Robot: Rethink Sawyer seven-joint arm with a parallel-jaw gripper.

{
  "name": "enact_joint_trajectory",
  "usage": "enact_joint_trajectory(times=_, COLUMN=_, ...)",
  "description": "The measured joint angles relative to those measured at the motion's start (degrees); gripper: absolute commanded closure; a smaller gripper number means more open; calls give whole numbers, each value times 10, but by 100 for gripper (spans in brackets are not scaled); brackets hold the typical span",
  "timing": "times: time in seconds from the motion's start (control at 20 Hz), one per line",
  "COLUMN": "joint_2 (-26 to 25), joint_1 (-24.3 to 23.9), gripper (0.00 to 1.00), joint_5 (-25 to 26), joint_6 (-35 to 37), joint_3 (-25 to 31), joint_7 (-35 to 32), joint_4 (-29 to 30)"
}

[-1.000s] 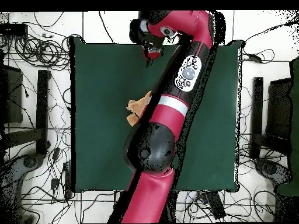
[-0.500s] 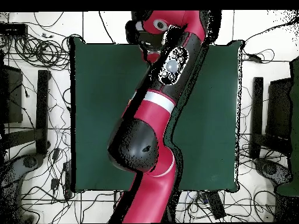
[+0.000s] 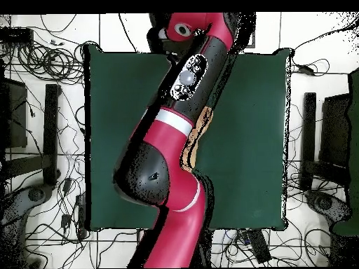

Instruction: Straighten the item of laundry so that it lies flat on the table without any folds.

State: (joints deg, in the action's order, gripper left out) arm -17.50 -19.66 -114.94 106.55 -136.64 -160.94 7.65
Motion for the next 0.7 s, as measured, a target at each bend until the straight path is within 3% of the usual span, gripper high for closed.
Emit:
enact_joint_trajectory(times=0.3, joint_2=1, joint_1=17, gripper=0, joint_5=9, joint_6=-17, joint_3=-4, joint_7=0, joint_4=18)
enact_joint_trajectory(times=0.7, joint_2=2, joint_1=78, gripper=0, joint_5=79, joint_6=-133, joint_3=25, joint_7=0, joint_4=70)
